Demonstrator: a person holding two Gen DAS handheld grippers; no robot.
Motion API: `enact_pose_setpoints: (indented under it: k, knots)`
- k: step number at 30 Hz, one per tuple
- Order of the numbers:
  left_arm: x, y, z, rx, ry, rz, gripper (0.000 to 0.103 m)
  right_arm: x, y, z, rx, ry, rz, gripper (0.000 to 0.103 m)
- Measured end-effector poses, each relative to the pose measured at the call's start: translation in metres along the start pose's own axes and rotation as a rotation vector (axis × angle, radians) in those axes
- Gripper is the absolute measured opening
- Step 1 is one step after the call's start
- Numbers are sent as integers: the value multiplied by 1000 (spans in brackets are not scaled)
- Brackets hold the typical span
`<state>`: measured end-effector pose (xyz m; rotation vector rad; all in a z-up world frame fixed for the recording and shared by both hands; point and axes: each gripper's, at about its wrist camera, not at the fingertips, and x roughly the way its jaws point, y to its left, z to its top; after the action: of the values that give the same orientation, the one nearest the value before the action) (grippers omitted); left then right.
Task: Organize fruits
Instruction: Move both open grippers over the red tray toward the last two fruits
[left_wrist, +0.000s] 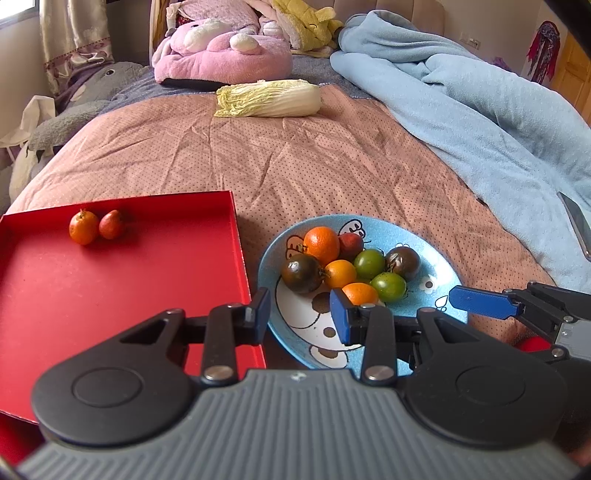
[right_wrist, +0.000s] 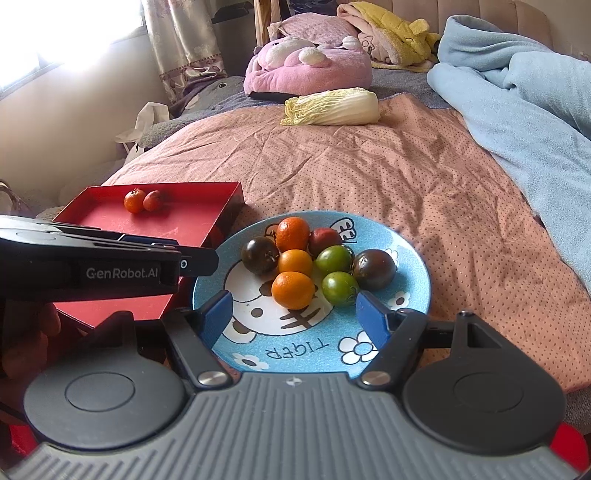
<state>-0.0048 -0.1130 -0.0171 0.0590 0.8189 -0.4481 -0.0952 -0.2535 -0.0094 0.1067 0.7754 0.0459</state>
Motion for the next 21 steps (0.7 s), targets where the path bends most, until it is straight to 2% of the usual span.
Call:
enact_pose_setpoints:
  k: [7, 11, 21]
  knots:
    - [-1, 1, 0, -4, -3, 0, 38, -2, 5, 2, -9, 2, 1, 79]
    - [-2, 3, 0, -5, -8, 2, 38, -2, 9, 3, -18, -2, -2, 86]
    - [-3, 10, -1, -26, -11, 5, 39, -4, 24, 9, -51, -7, 20, 86]
